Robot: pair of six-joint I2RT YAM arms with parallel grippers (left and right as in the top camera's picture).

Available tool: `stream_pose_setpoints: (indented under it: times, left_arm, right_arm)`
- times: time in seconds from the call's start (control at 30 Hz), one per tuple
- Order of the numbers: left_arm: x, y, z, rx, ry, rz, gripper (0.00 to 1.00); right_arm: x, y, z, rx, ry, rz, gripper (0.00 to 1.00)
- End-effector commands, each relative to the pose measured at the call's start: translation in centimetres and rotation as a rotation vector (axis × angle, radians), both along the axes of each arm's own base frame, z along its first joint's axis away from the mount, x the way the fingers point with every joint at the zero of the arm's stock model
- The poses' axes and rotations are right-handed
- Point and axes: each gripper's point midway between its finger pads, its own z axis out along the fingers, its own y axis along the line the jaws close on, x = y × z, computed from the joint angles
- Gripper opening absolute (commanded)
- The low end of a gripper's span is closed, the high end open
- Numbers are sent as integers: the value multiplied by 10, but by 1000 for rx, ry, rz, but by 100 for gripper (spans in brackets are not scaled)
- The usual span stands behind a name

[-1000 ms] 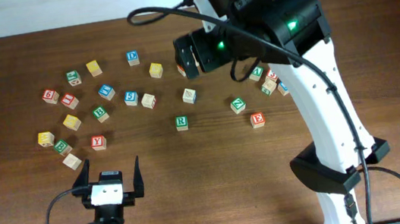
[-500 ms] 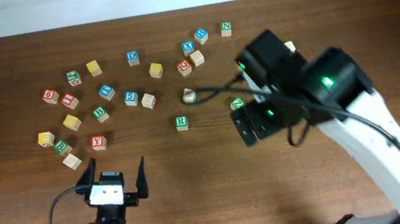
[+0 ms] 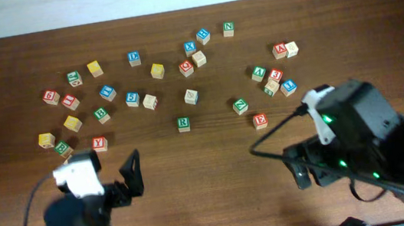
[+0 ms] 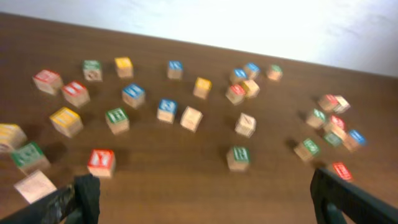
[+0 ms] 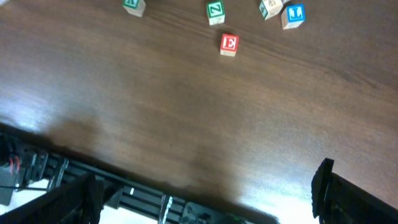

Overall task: Spell out RSS
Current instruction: 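Reach left gripper to the yellow S block and grasp it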

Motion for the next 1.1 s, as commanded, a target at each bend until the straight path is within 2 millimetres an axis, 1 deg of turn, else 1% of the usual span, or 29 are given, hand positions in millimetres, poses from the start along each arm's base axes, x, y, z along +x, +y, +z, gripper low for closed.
stream_pose_setpoints:
  times: [0.0,0.03,0.07,0.13,0.2,0.3,0.37,0.43,0.47,0.53,0.57,0.6,0.63,0.73,0.77,0.83,0.93,0.97,1.07]
  left_arm:
    - [34,2,-6,11,210,23,99]
    - [45,-7,-9,-11,259,-17,99]
    - [53,-11,-16,-19,302,-31,99]
    - [70,-20,-36,-47,365,-68,99]
    - [82,-28,-48,-72,393,-102,99]
    - [101,-31,-60,-64,392,-118,99]
    - [104,-33,-60,-26,375,-150,99]
    - [110,-39,-53,59,339,-201,99]
    - [114,-39,-50,90,330,-192,99]
    - [127,-50,-41,158,305,-240,99]
    - [140,-61,-37,196,301,-288,100]
    - [150,-67,-39,221,320,-305,99]
    - [165,-73,-46,254,359,-316,99]
    - [197,-82,-66,325,418,-331,99]
    - [218,-83,-74,361,434,-304,99]
    - [233,-86,-81,367,441,-304,99]
    - [269,-95,-97,394,444,-327,99]
    - [275,-96,-102,403,448,-334,99]
    - [302,-103,-126,419,469,-351,100]
  right_arm:
    - [-10,-9,2,-6,-4,-11,98]
    - [-14,-11,2,-6,-2,-11,98]
    - [-16,-12,3,-1,-10,-12,98]
    - [-21,-16,8,16,-36,-12,98]
    - [-26,-19,11,30,-57,-11,98]
    - [-30,-21,15,43,-76,-11,98]
    - [-30,-21,15,42,-75,-11,98]
    - [-30,-21,15,42,-75,-11,98]
    - [-30,-21,15,42,-75,-11,98]
    - [-30,-21,15,42,-75,-11,98]
    - [-30,-21,15,42,-75,-11,98]
    - [-30,-21,15,42,-75,-11,98]
    - [-30,-21,15,42,-75,-11,98]
    - [-30,-21,15,42,-75,-11,98]
    - [-30,-21,15,42,-75,-11,98]
    - [-30,-21,15,42,-75,-11,98]
    - [-30,-21,15,42,-75,-11,98]
    - [-30,-21,15,42,-75,-11,98]
    - [-30,-21,15,42,-75,-11,98]
